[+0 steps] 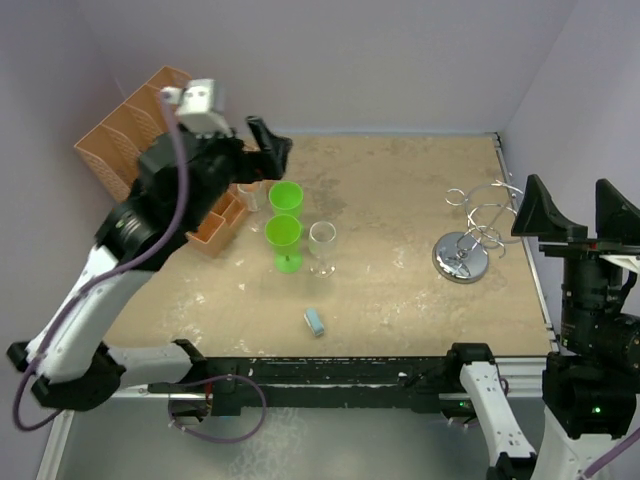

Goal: Take the wine glass off the wine glass rack

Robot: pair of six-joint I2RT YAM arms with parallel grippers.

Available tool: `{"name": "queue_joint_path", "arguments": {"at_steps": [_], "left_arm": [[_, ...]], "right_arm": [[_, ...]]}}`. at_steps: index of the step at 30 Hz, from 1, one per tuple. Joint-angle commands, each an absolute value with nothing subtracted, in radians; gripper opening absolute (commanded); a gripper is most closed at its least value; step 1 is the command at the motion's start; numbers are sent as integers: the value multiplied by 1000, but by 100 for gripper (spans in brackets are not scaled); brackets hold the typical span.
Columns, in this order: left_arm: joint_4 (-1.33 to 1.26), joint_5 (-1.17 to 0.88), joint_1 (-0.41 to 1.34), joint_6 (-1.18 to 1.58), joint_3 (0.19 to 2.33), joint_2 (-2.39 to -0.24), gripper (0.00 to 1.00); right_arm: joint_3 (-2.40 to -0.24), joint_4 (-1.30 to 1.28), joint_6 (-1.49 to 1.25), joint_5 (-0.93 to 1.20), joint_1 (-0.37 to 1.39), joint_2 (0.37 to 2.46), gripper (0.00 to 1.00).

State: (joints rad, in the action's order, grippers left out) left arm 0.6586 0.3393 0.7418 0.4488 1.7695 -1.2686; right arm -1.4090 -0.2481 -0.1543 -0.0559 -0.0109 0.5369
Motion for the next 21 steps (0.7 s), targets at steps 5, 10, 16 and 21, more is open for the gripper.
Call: {"name": "queue_joint_path", "arguments": {"at_steps": [5,10,16,21], "left_arm": [[273,533,742,356,1520,-909,100],[305,555,741,340,1510,-838,100],[335,570,742,328,1506,-800,100],[355,586,742,318,1514,-793,100]], "right_arm": [[-1464,-204,-161,-25,22,572,100],[-1471,-193,-165,-13,28,580,100],[-1474,-179,-172,0,28,591,100],[-1467,-175,-182,-1,28,583,100]]}}
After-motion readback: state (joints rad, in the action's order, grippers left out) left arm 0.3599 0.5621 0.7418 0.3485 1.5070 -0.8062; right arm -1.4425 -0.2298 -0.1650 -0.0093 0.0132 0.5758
